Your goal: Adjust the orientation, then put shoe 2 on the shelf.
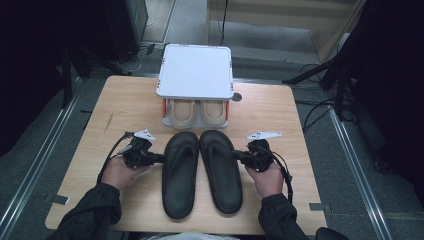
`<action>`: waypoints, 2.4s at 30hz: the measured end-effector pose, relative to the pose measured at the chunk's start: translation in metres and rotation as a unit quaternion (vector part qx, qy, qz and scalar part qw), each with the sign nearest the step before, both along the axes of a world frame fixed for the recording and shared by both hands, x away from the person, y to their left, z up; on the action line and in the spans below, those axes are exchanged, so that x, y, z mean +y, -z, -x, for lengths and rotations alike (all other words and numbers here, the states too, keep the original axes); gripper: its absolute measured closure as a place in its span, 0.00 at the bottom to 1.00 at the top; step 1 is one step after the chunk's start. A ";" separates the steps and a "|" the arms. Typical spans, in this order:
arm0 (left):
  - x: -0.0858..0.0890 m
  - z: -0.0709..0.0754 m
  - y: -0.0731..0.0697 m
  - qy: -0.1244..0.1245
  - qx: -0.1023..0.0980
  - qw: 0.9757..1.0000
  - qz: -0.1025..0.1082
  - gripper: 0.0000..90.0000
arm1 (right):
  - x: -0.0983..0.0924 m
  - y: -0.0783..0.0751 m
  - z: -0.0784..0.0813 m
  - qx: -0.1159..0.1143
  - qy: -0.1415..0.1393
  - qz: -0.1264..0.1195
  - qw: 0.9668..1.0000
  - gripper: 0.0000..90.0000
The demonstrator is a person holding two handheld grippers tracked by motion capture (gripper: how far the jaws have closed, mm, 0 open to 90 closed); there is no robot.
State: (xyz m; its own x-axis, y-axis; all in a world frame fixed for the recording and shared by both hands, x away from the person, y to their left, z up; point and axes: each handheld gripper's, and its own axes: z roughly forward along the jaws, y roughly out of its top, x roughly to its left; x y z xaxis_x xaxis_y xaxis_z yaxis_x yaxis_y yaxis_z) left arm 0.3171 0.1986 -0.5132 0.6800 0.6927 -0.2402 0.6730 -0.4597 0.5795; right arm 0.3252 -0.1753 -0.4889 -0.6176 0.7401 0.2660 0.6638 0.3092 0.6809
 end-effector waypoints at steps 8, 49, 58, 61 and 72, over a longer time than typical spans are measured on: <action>-0.012 0.003 0.000 0.022 0.005 1.000 0.003 1.00 | -0.002 0.001 -0.002 -0.001 0.002 -0.004 1.000 0.98; -0.004 0.008 -0.029 -0.007 -0.012 0.997 0.073 0.57 | 0.029 -0.010 0.050 -0.071 0.023 -0.040 0.996 0.66; -0.001 0.011 -0.033 -0.007 -0.015 0.997 0.080 0.54 | 0.034 -0.005 0.056 -0.072 0.040 -0.049 0.995 0.66; -0.001 0.012 -0.034 -0.006 -0.017 0.997 0.079 0.54 | 0.035 -0.003 0.056 -0.070 0.044 -0.050 0.995 0.64; 0.005 0.012 -0.035 -0.022 -0.024 0.996 0.084 0.51 | 0.052 0.009 0.055 -0.062 0.033 -0.036 0.997 0.57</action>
State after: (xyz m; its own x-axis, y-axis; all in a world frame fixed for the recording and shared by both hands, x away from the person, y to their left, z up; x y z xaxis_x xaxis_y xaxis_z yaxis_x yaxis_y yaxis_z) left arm 0.3050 0.2038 -0.4783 0.6637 0.6748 -0.3226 0.6598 -0.3251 0.6775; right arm 0.2706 -0.1237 -0.4979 -0.5992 0.7623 0.2447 0.5900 0.2139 0.7785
